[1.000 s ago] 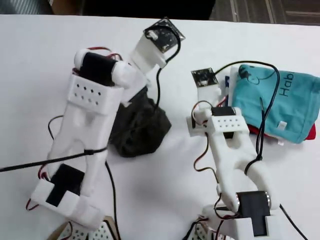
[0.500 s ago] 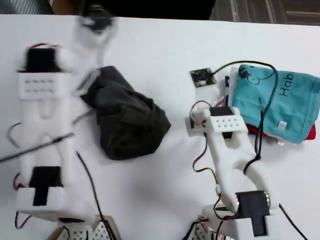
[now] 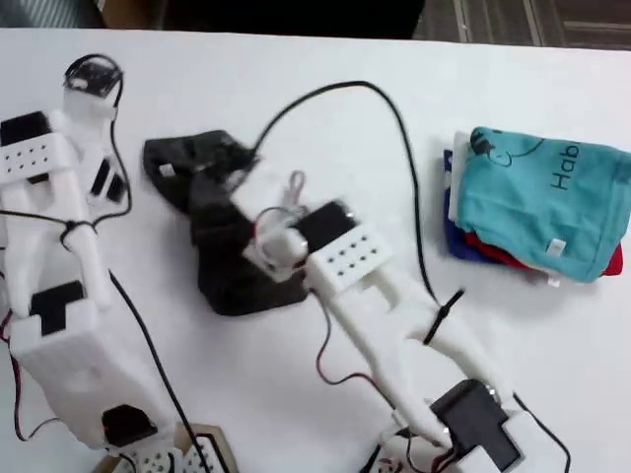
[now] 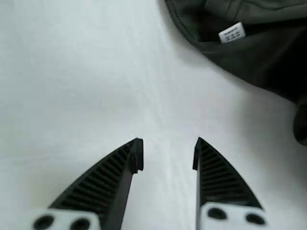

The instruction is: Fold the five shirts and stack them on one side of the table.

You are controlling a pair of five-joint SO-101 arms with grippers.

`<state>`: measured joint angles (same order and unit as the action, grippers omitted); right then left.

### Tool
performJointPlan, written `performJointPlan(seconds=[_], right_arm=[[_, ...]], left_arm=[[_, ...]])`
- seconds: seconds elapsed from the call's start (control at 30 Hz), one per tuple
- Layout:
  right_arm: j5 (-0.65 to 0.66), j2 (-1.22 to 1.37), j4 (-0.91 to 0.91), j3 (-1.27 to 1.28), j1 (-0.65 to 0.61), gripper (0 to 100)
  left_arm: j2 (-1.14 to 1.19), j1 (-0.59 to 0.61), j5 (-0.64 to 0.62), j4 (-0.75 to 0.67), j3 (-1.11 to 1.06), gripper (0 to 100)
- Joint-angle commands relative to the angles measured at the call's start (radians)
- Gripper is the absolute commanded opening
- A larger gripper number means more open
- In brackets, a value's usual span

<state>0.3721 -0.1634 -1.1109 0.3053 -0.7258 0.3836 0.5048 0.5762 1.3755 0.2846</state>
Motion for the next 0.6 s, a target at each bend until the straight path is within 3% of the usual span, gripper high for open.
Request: performJointPlan(seconds=[0.0, 0.17, 0.3, 0.4, 0.53, 0.57], right_arm=[[0.009, -0.042, -0.008, -0.054, -0.054, 21.7], [0.009, 0.074, 0.065, -0.057, -0.054, 33.7], [0.017, 0.240, 0.160, -0.060, -0.044, 34.4], [0.017, 0.323, 0.216, -0.063, 0.008, 26.3], [0.017, 0.317, 0.214, -0.110, 0.171, 0.2], [0.017, 0.300, 0.208, -0.123, 0.219, 2.7]], left_arm=[[0.009, 0.041, 0.009, -0.015, 0.008, 19], [0.012, 0.061, 0.011, -0.015, 0.008, 19], [0.008, 0.061, 0.011, -0.008, 0.007, 19], [0.008, 0.063, 0.011, -0.005, 0.005, 19], [0.009, 0.064, 0.011, 0.005, 0.007, 19], [0.012, 0.063, 0.011, 0.002, 0.007, 19]])
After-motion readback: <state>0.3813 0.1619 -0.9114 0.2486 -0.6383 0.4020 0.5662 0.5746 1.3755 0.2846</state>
